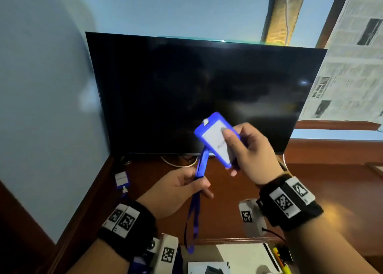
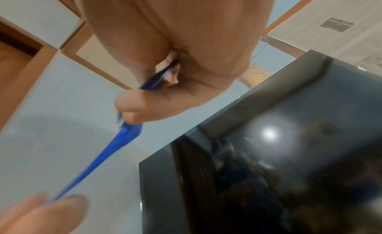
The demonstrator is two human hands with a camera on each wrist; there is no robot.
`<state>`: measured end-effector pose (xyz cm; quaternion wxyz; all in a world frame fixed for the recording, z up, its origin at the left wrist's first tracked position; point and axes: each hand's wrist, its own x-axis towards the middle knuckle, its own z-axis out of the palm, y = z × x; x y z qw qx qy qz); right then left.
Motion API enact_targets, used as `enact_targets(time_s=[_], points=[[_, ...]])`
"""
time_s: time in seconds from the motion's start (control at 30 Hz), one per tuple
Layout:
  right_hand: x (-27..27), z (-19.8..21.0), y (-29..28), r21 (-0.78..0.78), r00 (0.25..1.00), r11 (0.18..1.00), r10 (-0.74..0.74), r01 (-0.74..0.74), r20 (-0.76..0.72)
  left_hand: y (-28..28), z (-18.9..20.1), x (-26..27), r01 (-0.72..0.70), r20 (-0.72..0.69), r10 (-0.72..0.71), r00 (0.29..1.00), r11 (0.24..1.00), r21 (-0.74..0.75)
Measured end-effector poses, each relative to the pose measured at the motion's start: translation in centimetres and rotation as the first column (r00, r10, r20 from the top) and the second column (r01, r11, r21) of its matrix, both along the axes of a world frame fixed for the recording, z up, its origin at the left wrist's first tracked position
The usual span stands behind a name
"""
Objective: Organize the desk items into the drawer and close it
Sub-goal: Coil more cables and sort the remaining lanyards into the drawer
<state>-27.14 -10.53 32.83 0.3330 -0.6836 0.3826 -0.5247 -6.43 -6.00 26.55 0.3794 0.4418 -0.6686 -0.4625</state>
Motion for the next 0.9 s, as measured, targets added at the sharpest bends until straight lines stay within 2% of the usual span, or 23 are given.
enact_targets(time_s=[0.07,0.13,0.2,0.3,0.4,0.5,0.57,0.6,0.63,0.7,0.77,0.8,0.87,0.9], points=[[-0.2,0.3,-1.1,0.016,0.994,0.994,-0.106,0.106,0.026,1.4,0.2,-0.7,-0.003,0.142,0.006,0.990,1.000,-0.022],[-0.5,-0.6,-2.4,0.001,0.974,0.977,-0.213,0.213,-0.073,2.7,0.7,-1.2,0.015,0.260,0.004,0.965,0.997,-0.069],[-0.8,-2.2,-3.3,-0.008,0.949,0.965,-0.258,0.261,-0.180,3.4,2.1,-1.2,0.032,0.326,0.024,0.945,0.985,-0.167],[-0.6,-5.0,-3.3,0.027,0.919,0.982,-0.165,0.187,-0.357,3.1,4.7,-0.4,0.027,0.359,0.147,0.922,0.899,-0.437],[0.4,-7.0,-1.6,0.113,0.933,0.993,0.022,0.020,-0.360,0.8,6.9,1.5,-0.126,0.295,0.339,0.893,0.819,-0.559],[1.4,-7.0,0.8,0.085,0.868,0.964,0.263,-0.251,-0.421,-3.0,6.9,3.7,-0.198,0.371,0.416,0.830,0.843,-0.501],[1.9,-6.1,1.9,0.170,0.836,0.907,0.422,-0.386,-0.352,-5.0,5.6,4.9,-0.195,0.463,0.387,0.797,0.892,-0.409],[2.1,-5.5,2.2,0.192,0.846,0.889,0.455,-0.416,-0.277,-5.5,4.8,5.2,-0.189,0.483,0.336,0.809,0.926,-0.327],[2.2,-4.9,2.4,0.176,0.874,0.894,0.443,-0.413,-0.199,-5.7,3.7,5.5,-0.185,0.464,0.273,0.843,0.956,-0.228],[2.0,-4.0,2.3,0.113,0.935,0.930,0.354,-0.350,-0.016,-5.1,1.0,5.6,-0.177,0.339,0.172,0.925,0.984,-0.017],[1.8,-3.8,1.7,0.105,0.949,0.954,0.261,-0.282,0.180,-3.9,-1.8,5.3,-0.166,0.244,0.146,0.959,0.984,0.062],[1.7,-3.8,1.3,0.107,0.949,0.965,0.208,-0.239,0.237,-3.0,-2.7,4.9,-0.159,0.251,0.137,0.958,0.985,0.071],[1.6,-4.9,0.2,0.102,0.972,0.990,0.076,-0.101,0.224,-0.8,-4.0,4.0,-0.131,0.285,0.107,0.952,0.989,0.067],[1.5,-5.8,-0.6,0.094,0.987,0.995,0.008,-0.023,0.160,0.5,-4.0,3.4,-0.121,0.303,0.100,0.948,0.991,0.054]])
